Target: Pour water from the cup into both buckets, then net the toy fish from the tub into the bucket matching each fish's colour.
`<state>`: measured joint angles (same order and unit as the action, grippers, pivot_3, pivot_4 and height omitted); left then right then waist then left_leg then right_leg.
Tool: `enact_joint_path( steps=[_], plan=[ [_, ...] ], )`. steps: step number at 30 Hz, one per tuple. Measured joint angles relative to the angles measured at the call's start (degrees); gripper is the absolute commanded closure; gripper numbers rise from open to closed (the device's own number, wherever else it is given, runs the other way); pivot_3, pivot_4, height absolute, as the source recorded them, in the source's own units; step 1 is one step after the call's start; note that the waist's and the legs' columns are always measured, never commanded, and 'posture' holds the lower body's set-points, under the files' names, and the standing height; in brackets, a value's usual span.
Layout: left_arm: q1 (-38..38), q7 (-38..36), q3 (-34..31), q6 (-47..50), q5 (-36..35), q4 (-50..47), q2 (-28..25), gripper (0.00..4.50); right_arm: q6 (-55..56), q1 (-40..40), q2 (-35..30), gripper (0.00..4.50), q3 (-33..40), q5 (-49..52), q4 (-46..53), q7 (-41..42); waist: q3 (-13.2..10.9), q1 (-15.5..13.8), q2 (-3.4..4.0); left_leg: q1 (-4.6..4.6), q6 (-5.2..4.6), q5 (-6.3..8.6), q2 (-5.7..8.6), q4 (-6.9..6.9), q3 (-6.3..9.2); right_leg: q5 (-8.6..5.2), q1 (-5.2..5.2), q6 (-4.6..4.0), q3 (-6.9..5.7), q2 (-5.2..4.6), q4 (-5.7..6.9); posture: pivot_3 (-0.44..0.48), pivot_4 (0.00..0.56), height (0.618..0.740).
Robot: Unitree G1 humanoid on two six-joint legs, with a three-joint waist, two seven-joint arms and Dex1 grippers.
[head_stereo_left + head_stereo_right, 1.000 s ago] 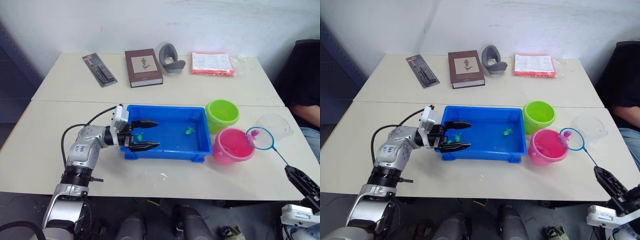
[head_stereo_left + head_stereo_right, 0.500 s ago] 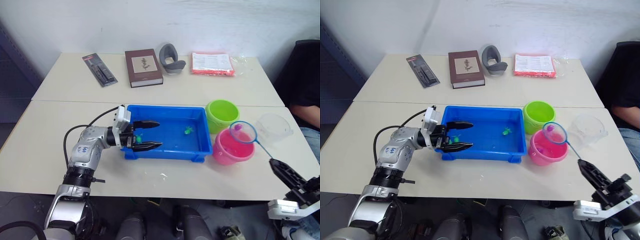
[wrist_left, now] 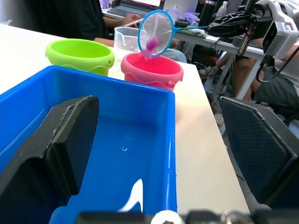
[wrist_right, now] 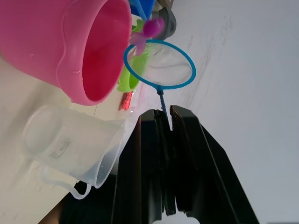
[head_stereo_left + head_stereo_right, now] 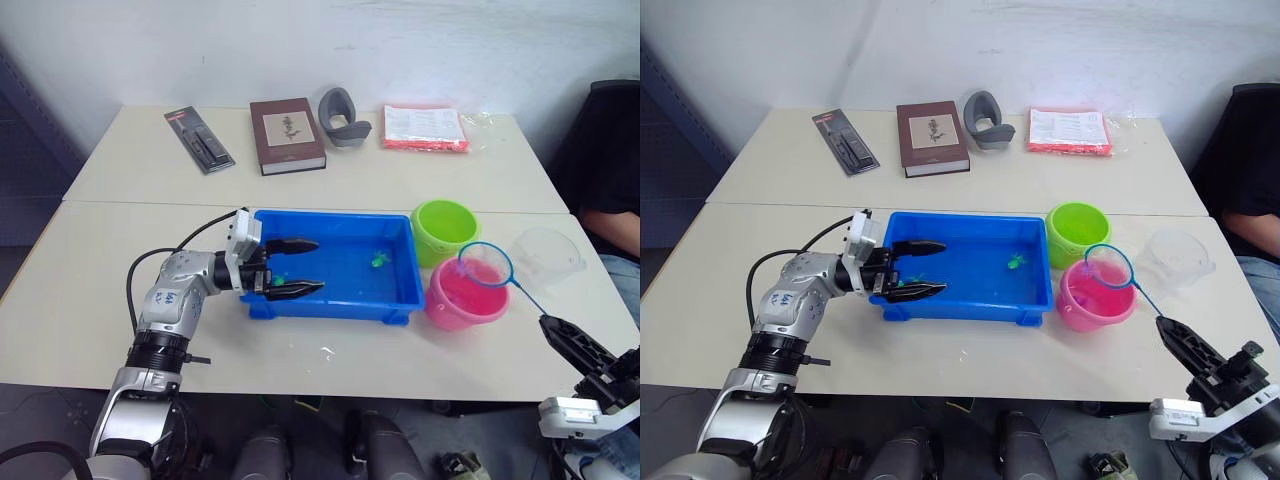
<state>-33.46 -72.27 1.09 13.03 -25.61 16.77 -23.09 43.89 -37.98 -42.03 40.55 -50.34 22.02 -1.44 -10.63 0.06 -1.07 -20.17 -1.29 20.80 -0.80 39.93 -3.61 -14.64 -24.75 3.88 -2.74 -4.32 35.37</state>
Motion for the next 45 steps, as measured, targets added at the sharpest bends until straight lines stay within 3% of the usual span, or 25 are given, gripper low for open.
enact_joint_path(
  steps=[11, 19, 21, 24, 29, 36, 40, 45],
  plan=[
    [0.44, 0.08, -0.07, -0.08, 0.00, 0.01, -0.08, 0.06, -0.46, -3.39, 2.87, 4.50, 1.47, 3.64, -1.93, -0.75, 0.00, -0.01, 0.00, 0.00, -0.01, 0.00, 0.01, 0.00, 0.00, 0.00, 0.02, 0.00, 0.00, -0.06, -0.02, 0.000, 0.150, 0.740],
    [0.46, 0.08, -0.08, -0.58, 0.01, 0.04, -0.40, 0.06, -2.23, -2.23, 2.82, 4.50, 2.31, 15.01, -2.45, 3.06, 0.00, 0.05, 0.00, 0.01, -0.02, 0.01, -0.01, 0.00, 0.00, 0.00, 0.03, 0.00, 0.00, -0.06, -0.02, 0.000, 0.150, 0.740],
    [0.48, 0.09, -0.10, -0.60, 0.01, 0.04, -0.67, 0.06, -5.03, -0.58, 1.51, 4.50, 0.19, 25.11, -0.60, 7.68, 0.00, 0.12, 0.00, 0.07, -0.04, 0.02, -0.02, 0.00, 0.00, 0.01, 0.08, 0.01, 0.00, -0.07, -0.01, 0.000, 0.150, 0.740],
    [0.55, 0.04, -0.16, -0.61, 0.07, 0.06, -1.60, 0.06, -14.43, 1.06, -0.65, 4.50, -8.94, 42.16, 5.34, 16.48, 0.00, 0.14, -0.01, 0.08, -0.05, 0.02, -0.08, 0.00, 0.05, 0.00, 0.09, 0.00, -0.04, -0.06, 0.03, 0.000, 0.150, 0.740],
    [0.58, 0.10, -1.91, -0.82, 0.12, 0.59, -5.03, 0.06, -48.68, 9.16, -3.41, 4.50, -24.18, 77.28, 20.57, 20.41, -0.01, -0.01, 0.01, 0.06, -0.03, 0.01, -0.13, 0.03, 0.22, -0.04, 0.06, -0.08, -0.19, -0.21, 0.13, 0.000, 0.150, 0.740],
    [1.34, 0.57, -3.40, -1.25, 0.18, 1.58, -7.23, 0.06, -79.27, 28.44, -6.43, 4.50, -31.47, 102.41, 25.22, 10.51, -0.02, -0.39, 0.00, -0.06, 0.00, 0.02, -0.11, 0.04, 0.38, -0.03, 0.05, -0.07, -0.33, -0.30, -0.03, 0.000, 0.150, 0.740],
    [1.71, 1.08, -3.78, -1.53, 0.19, 1.54, -7.49, 0.06, -94.61, 40.46, -7.99, 4.50, -35.24, 117.89, 20.52, 1.40, -0.02, -0.37, 0.00, -0.18, 0.00, 0.02, -0.11, 0.03, 0.43, -0.03, -0.06, -0.07, -0.38, -0.37, -0.08, 0.000, 0.150, 0.740],
    [2.39, 1.15, -4.60, -2.30, 0.18, 1.57, -8.61, 0.06, -104.42, 49.82, -8.16, 4.50, -38.25, 127.59, 12.97, -5.58, -0.02, -0.13, 0.00, -0.30, 0.01, 0.02, -0.10, 0.01, 0.42, -0.03, -0.16, -0.06, -0.40, -0.38, -0.17, 0.000, 0.150, 0.740]
  ],
)
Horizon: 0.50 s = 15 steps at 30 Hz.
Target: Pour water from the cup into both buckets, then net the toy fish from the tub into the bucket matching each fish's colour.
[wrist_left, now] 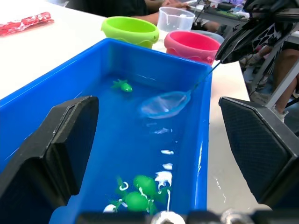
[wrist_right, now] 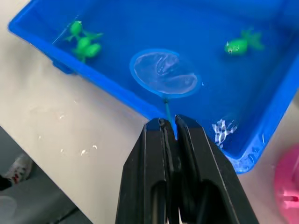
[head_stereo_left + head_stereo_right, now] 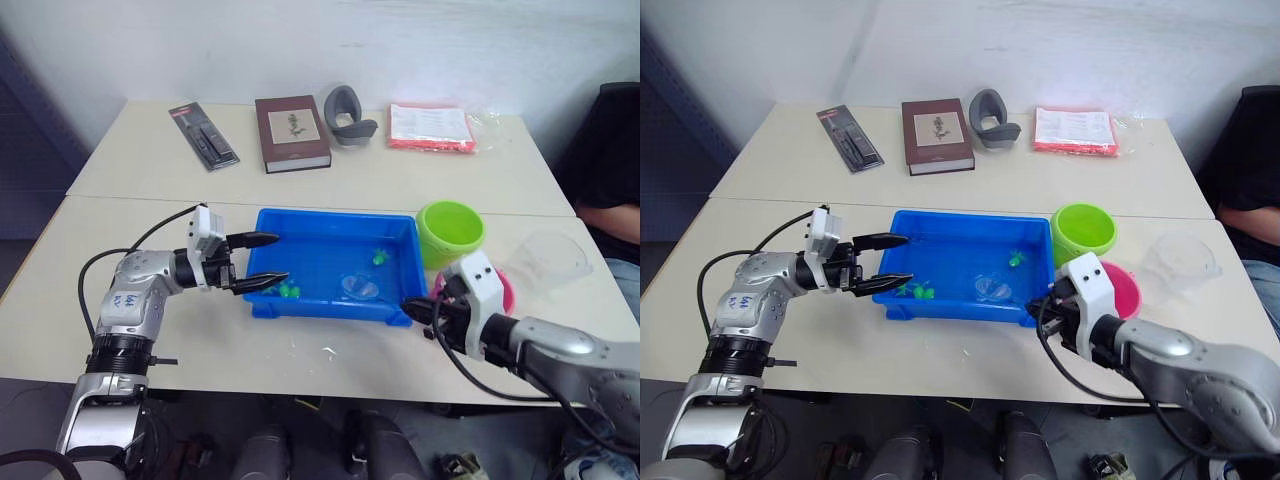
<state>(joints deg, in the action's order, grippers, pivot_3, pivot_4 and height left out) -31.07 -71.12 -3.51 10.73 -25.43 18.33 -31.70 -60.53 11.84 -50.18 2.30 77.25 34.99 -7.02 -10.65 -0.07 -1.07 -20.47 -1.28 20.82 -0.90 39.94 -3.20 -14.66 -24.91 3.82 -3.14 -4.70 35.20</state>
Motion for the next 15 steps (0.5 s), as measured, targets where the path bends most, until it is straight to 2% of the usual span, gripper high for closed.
enact_joint_path(
  steps=[6, 8, 15],
  plan=[
    [0.17, -0.18, -0.20, -1.61, 0.42, 0.51, -1.66, 0.06, -4.72, 8.26, 2.23, 4.50, -1.98, 0.82, -6.27, -6.57, 0.00, 0.13, 0.00, -0.29, 0.03, -0.02, 0.00, 0.00, -0.02, 0.02, -0.33, 0.03, 0.00, 0.03, 0.04, 0.000, 0.150, 0.740],
    [0.17, -0.73, -0.66, -1.49, 0.45, 0.68, -3.14, 0.06, -4.85, 8.48, 2.92, 4.50, -1.95, -0.49, -6.97, -7.78, 0.00, 0.12, 0.00, -0.65, 0.20, -0.15, 0.01, 0.02, -0.04, 0.04, -0.66, 0.06, -0.01, 0.04, 0.16, 0.000, 0.150, 0.740],
    [-0.61, -3.66, -0.96, -1.08, 0.45, 3.21, -5.41, 0.06, -3.55, 9.26, 6.43, 4.50, -2.08, -9.39, -8.11, -6.60, 0.00, 0.03, 0.01, -0.77, 0.01, -0.08, 0.04, 0.06, -0.16, 0.12, -0.66, 0.20, -0.02, 0.10, 0.18, 0.000, 0.150, 0.740]
  ],
)
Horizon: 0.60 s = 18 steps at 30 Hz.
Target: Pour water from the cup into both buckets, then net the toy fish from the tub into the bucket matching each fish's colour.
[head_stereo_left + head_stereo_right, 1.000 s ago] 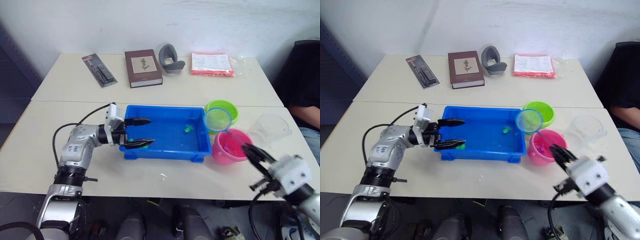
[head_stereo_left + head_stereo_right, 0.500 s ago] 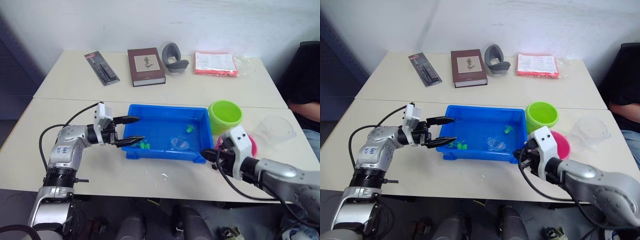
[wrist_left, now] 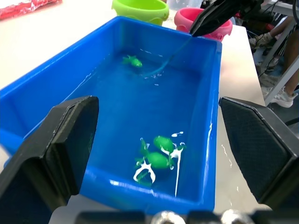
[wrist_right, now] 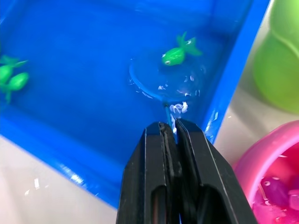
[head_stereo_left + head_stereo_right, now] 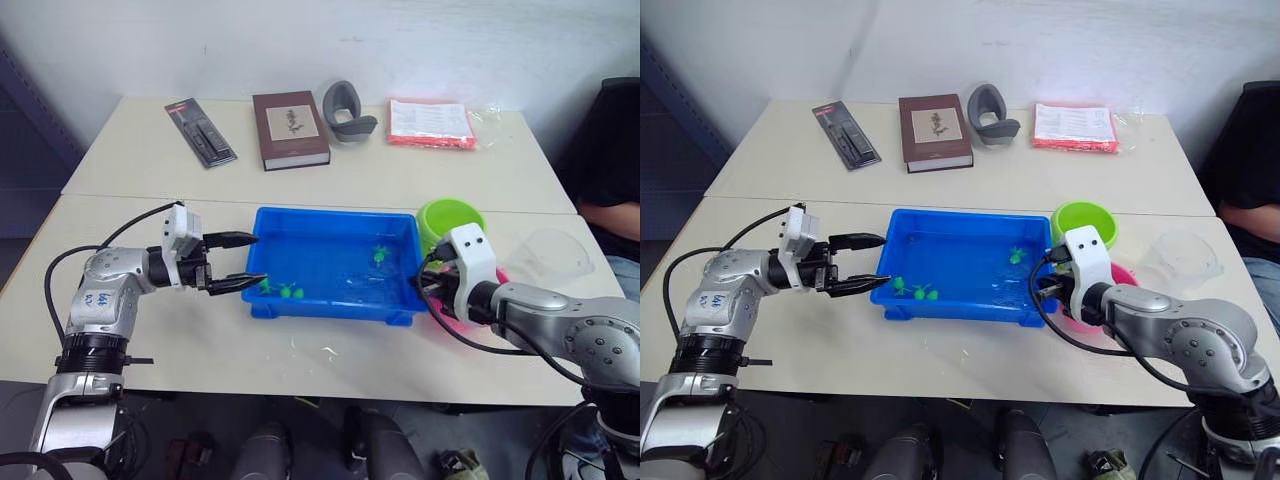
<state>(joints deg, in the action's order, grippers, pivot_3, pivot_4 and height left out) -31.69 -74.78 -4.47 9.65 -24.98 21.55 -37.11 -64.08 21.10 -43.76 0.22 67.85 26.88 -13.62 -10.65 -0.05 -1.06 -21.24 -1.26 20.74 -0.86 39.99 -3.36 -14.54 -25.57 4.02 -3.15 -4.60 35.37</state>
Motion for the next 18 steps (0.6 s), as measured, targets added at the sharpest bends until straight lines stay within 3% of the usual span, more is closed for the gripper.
enact_joint_path(
  steps=[4, 10, 18],
  plan=[
    [-2.00, -0.40, -0.02, 0.00, 0.01, 1.00, -0.08, 0.06, 5.90, -0.48, -0.05, 4.50, -2.34, -10.36, 0.25, 6.69, 0.00, -0.02, 0.00, -0.01, -0.29, 0.14, 0.04, 0.01, -0.05, 0.06, 0.02, 0.11, 0.05, 0.04, -0.09, 0.000, 0.150, 0.740],
    [-2.44, -0.34, 0.06, 0.36, 0.08, 1.42, 0.06, 0.06, 18.16, -8.96, -1.13, 4.50, -3.94, -23.35, 5.06, 19.72, 0.00, -0.05, 0.00, -0.06, -0.31, 0.15, 0.04, 0.01, -0.16, 0.12, 0.02, 0.21, 0.08, 0.11, -0.28, 0.000, 0.150, 0.740],
    [-3.07, -0.05, 0.41, 1.31, 0.16, 0.81, 0.61, 0.06, 30.57, -23.86, -3.08, 4.50, 1.85, -34.94, 12.98, 29.78, 0.00, -0.32, -0.01, 0.01, -0.27, 0.10, 0.14, 0.07, -0.37, 0.25, 0.09, 0.45, 0.13, 0.11, -0.39, 0.000, 0.150, 0.740]
  ],
)
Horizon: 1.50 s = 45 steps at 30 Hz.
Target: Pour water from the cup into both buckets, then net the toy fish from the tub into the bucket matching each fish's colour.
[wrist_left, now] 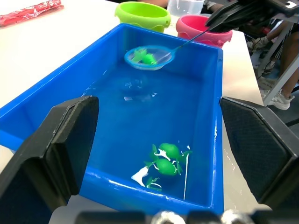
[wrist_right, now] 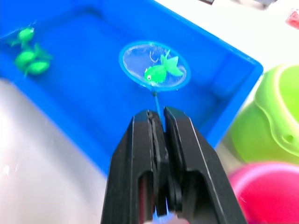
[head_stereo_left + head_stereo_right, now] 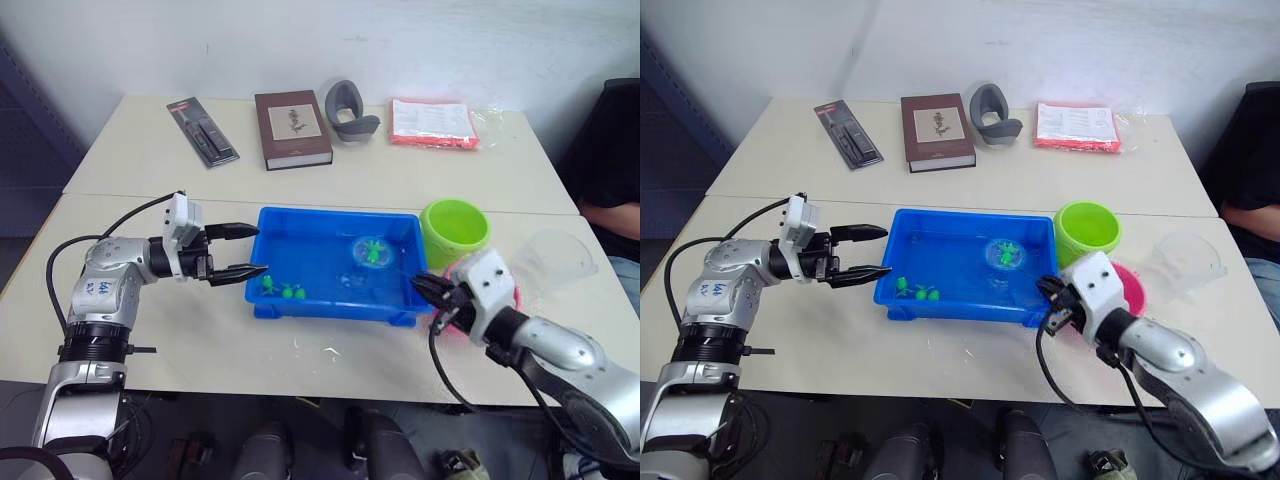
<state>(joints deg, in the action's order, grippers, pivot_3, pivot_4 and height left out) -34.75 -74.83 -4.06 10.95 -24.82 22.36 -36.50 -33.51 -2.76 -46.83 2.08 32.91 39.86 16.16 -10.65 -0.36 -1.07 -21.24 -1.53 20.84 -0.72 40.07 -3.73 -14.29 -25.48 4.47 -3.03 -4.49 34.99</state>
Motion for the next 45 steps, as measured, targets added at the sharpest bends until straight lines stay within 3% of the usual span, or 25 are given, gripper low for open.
enact_joint_path(
  steps=[11, 19, 26, 35, 40, 45],
  plan=[
    [-0.44, -0.94, 0.75, -0.19, 0.01, 0.12, 2.70, 0.06, 10.19, -11.55, 1.83, 4.50, 16.41, -7.10, 2.87, 7.40, 0.00, -0.64, 0.00, 0.09, 0.02, -0.01, 0.04, 0.02, -0.14, 0.02, 0.01, 0.04, -0.04, 0.13, 0.05, 0.000, 0.150, 0.740],
    [-1.56, -0.64, 2.15, -0.15, 0.18, 0.12, 5.94, 0.06, 17.99, -8.99, 1.87, 4.50, 22.66, -16.08, -8.77, 9.52, 0.00, -0.97, 0.00, 0.12, -0.05, -0.03, 0.13, 0.04, -0.23, 0.06, 0.02, 0.11, 0.01, 0.27, 0.05, 0.000, 0.150, 0.740],
    [-3.25, 0.03, 3.03, -0.12, 0.22, 0.10, 8.08, 0.06, 40.42, -4.89, -4.76, 4.50, 20.80, -36.23, -27.32, 7.36, 0.00, -0.85, 0.00, 0.16, -0.10, -0.08, 0.18, 0.02, -0.32, 0.08, 0.02, 0.14, 0.04, 0.28, 0.06, 0.000, 0.150, 0.740],
    [-3.28, 1.45, 3.13, 0.55, 0.24, -1.47, 9.03, 0.06, 67.52, -0.36, -17.88, 4.50, 11.22, -66.95, -43.64, -6.24, 0.00, -0.03, 0.00, 0.18, 0.02, -0.17, 0.15, 0.04, -0.35, 0.08, 0.01, 0.14, 0.25, 0.14, 0.10, 0.000, 0.150, 0.740],
    [-3.29, 1.84, 3.47, 1.75, 0.21, -2.18, 9.76, 0.06, 71.92, 0.59, -20.03, 4.50, 8.84, -74.42, -50.68, -13.21, 0.00, -0.05, 0.01, 0.15, 0.07, -0.23, 0.19, 0.04, -0.34, 0.08, 0.01, 0.14, 0.26, 0.10, 0.10, 0.000, 0.150, 0.740],
    [-3.31, 2.34, 3.60, 1.79, 0.21, -2.57, 10.82, 0.06, 72.51, 1.32, -20.10, 4.50, 9.75, -76.81, -48.33, -18.50, 0.00, 0.44, 0.01, 0.19, 0.18, -0.29, 0.13, 0.04, -0.33, 0.08, 0.01, 0.15, 0.28, 0.10, 0.10, 0.000, 0.150, 0.740]
  ],
)
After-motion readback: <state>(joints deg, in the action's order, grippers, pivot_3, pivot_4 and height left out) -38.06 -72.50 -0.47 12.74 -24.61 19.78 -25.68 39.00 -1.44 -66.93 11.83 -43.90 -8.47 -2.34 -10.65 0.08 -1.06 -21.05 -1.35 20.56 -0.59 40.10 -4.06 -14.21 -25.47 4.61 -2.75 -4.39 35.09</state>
